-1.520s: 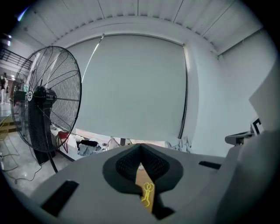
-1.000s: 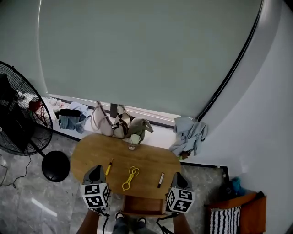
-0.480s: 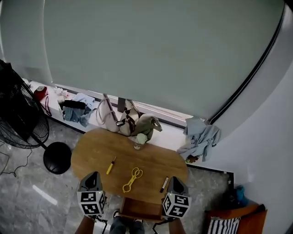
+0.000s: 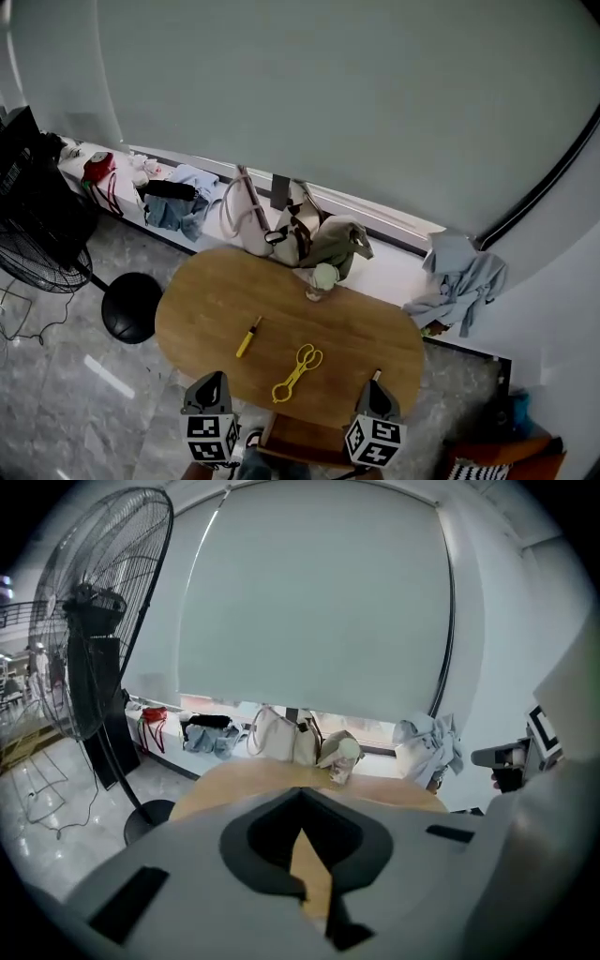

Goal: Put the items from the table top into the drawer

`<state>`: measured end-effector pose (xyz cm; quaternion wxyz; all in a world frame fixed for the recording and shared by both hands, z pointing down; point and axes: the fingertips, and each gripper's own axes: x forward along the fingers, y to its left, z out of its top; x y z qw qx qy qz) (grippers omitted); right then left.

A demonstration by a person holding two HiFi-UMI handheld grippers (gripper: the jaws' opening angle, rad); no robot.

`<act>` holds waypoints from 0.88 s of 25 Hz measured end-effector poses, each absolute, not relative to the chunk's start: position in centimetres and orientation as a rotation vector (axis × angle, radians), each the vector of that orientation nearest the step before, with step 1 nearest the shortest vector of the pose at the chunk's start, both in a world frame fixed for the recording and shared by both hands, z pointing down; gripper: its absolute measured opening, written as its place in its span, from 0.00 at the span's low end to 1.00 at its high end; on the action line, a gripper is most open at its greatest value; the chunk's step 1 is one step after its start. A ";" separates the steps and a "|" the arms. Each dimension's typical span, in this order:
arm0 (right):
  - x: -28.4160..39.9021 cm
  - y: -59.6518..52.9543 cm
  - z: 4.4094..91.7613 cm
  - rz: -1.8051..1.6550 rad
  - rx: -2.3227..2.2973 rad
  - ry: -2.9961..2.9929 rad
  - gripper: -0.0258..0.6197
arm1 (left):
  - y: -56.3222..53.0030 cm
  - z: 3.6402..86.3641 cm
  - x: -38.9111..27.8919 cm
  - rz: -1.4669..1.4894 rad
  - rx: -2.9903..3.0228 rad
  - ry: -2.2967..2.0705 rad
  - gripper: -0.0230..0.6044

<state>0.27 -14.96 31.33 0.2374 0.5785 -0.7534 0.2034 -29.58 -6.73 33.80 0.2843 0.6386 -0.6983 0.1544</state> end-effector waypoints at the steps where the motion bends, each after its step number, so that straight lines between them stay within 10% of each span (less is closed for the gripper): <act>1: 0.2 -15.0 32.6 0.568 1.577 -2.062 0.05 | -6.8 35.1 -29.5 0.412 1.702 -1.860 0.02; 22: 1.5 -13.2 51.3 0.596 1.495 -1.940 0.05 | -5.7 55.2 -28.7 0.433 1.644 -1.793 0.02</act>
